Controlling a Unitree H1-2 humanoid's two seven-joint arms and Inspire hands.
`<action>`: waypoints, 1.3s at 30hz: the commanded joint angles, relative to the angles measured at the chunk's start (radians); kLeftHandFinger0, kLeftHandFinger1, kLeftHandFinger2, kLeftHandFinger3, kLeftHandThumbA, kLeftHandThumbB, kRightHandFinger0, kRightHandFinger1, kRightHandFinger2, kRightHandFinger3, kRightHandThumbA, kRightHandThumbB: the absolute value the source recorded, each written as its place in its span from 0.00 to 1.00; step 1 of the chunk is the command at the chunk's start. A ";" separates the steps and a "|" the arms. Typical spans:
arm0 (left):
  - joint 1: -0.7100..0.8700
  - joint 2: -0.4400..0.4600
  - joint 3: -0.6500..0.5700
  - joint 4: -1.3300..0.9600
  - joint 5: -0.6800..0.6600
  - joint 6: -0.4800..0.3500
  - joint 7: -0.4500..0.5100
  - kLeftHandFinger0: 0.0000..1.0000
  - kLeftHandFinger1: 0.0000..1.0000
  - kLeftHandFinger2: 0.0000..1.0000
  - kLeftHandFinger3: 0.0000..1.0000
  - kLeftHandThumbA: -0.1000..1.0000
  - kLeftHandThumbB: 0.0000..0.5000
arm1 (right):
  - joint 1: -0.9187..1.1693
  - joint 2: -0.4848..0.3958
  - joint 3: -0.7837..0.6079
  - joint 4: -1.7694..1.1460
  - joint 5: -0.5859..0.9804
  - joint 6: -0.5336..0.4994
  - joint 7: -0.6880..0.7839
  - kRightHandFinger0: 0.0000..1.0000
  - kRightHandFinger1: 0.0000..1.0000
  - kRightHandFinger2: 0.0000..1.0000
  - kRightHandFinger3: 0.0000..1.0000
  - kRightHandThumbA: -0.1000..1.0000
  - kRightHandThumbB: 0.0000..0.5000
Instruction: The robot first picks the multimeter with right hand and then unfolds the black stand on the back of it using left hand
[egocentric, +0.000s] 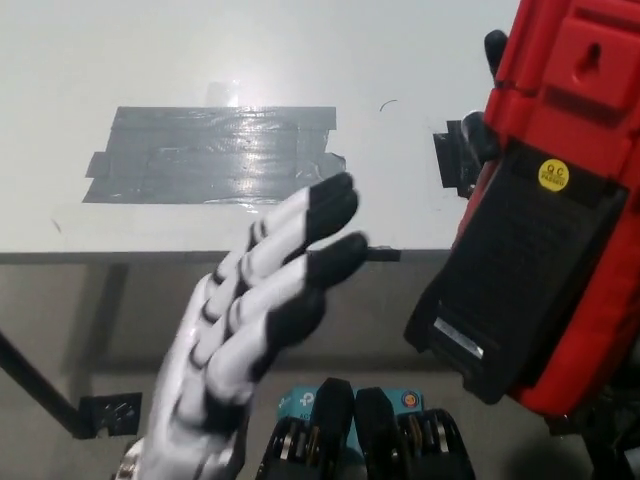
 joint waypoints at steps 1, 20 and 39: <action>0.014 0.024 0.045 -0.097 0.002 0.066 -0.036 1.00 1.00 1.00 1.00 0.97 0.79 | -0.049 0.001 -0.007 -0.034 0.033 -0.060 -0.021 0.00 0.14 0.65 0.15 0.00 0.28; 0.008 0.027 -0.127 0.121 0.253 -0.034 0.152 1.00 1.00 1.00 1.00 1.00 1.00 | -0.072 0.024 0.011 -0.028 -0.011 -0.086 -0.021 0.00 0.36 0.81 0.21 0.00 0.28; 0.079 0.023 -0.204 0.135 0.097 -0.034 0.212 0.74 0.49 1.00 1.00 0.97 0.80 | -0.083 0.053 0.015 -0.044 0.002 -0.110 -0.130 0.00 0.45 0.90 0.89 0.00 0.19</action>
